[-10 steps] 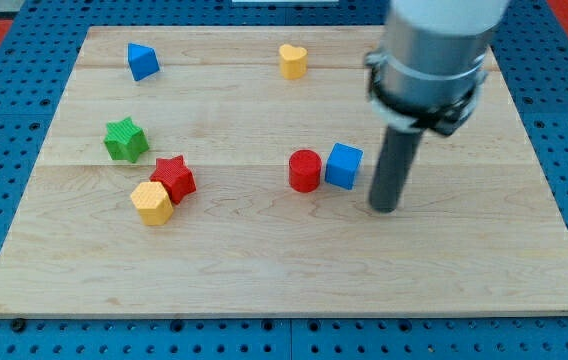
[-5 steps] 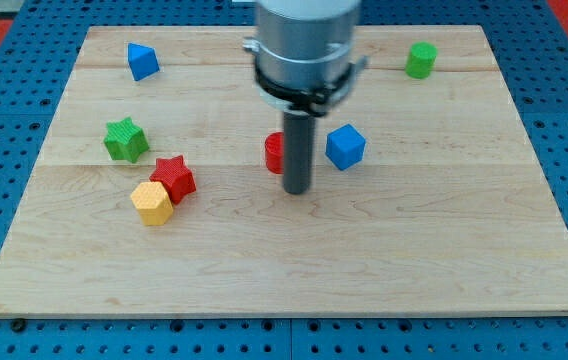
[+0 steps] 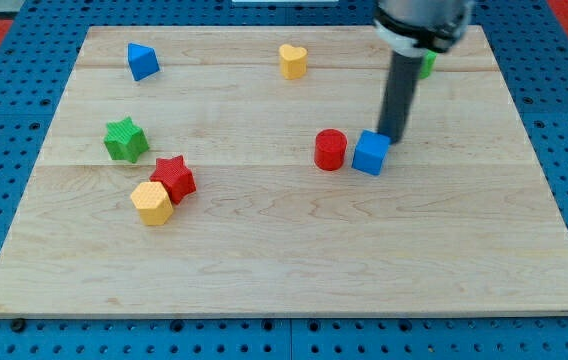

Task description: Push red circle parallel to blue cube at bottom right

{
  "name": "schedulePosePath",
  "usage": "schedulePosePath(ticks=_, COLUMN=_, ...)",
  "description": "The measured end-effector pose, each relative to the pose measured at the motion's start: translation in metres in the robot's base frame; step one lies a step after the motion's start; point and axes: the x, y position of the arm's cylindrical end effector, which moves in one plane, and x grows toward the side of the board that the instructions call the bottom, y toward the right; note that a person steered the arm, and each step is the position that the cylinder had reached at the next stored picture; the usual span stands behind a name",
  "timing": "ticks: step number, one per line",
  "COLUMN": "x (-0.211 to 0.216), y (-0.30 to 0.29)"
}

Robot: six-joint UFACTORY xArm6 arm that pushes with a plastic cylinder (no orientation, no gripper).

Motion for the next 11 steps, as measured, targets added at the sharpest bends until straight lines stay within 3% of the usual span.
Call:
schedulePosePath(ticks=1, x=0.015, y=-0.002)
schedulePosePath(ticks=2, x=-0.045, y=-0.003)
schedulePosePath(ticks=3, x=-0.009, y=-0.043)
schedulePosePath(ticks=4, x=0.06, y=-0.02)
schedulePosePath(ticks=5, x=0.074, y=-0.083)
schedulePosePath(ticks=7, x=0.013, y=-0.149)
schedulePosePath(ticks=8, x=-0.009, y=-0.101)
schedulePosePath(ticks=10, x=-0.008, y=0.015)
schedulePosePath(ticks=11, x=0.0, y=0.003)
